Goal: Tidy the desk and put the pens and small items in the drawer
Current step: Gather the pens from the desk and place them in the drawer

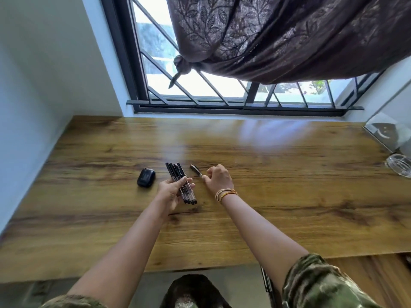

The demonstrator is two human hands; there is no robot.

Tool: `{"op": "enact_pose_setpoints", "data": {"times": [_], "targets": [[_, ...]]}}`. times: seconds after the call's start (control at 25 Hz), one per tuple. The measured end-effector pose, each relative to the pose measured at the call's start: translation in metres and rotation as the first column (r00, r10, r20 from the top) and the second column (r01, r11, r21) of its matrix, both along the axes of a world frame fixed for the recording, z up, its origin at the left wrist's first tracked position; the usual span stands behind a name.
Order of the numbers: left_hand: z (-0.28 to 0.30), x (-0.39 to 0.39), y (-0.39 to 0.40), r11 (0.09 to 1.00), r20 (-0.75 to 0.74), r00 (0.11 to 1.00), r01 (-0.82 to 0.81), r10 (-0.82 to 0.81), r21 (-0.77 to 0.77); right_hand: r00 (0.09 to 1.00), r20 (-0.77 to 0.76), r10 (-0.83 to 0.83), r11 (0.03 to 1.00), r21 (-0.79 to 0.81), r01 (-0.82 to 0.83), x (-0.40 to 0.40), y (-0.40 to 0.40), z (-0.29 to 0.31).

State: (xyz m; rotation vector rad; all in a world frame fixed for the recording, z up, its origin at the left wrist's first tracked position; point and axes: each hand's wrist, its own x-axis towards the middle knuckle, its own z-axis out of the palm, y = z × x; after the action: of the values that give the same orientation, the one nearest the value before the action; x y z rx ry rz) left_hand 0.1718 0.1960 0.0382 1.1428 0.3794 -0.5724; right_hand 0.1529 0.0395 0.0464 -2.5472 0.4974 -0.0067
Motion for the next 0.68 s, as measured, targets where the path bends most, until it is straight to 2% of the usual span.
{"op": "enact_pose_setpoints", "data": {"times": [0.16, 0.24, 0.32, 0.36, 0.4, 0.48, 0.56, 0.68], "targets": [[-0.003, 0.0, 0.006, 1.0, 0.002, 1.0, -0.014, 0.014, 0.011, 0.997, -0.013, 0.07, 0.993, -0.094, -0.071, 0.0, 0.006, -0.002], [-0.003, -0.001, 0.005, 1.0, 0.006, 1.0, -0.004, 0.004, 0.009, 0.998, -0.045, 0.037, 0.996, -0.079, -0.04, -0.002, 0.007, 0.0], [-0.005, -0.002, 0.002, 1.0, 0.005, 1.0, 0.015, -0.015, -0.004, 0.997, -0.036, -0.073, 0.996, 0.052, 0.074, -0.006, 0.007, 0.005], [-0.006, -0.004, 0.0, 1.0, 0.0, 1.0, 0.023, -0.023, -0.013, 0.99, -0.016, -0.14, 0.974, 0.176, 0.141, -0.01, 0.007, 0.008], [-0.006, -0.005, -0.003, 0.999, -0.006, 0.999, 0.038, -0.038, -0.019, 0.98, -0.004, -0.197, 0.924, 0.334, 0.187, -0.014, 0.008, 0.01], [-0.002, -0.011, -0.01, 0.995, -0.017, 0.996, 0.085, -0.086, -0.047, 0.963, -0.002, -0.27, 0.756, 0.619, 0.213, -0.028, 0.015, 0.014], [0.003, -0.018, -0.019, 0.99, -0.027, 0.992, 0.117, -0.119, -0.077, 0.943, 0.017, -0.331, 0.657, 0.721, 0.218, -0.043, 0.02, 0.013], [0.006, -0.027, -0.032, 0.979, -0.063, 0.983, 0.166, -0.175, -0.12, 0.897, 0.036, -0.441, 0.6, 0.755, 0.264, -0.061, 0.02, 0.009]]}}
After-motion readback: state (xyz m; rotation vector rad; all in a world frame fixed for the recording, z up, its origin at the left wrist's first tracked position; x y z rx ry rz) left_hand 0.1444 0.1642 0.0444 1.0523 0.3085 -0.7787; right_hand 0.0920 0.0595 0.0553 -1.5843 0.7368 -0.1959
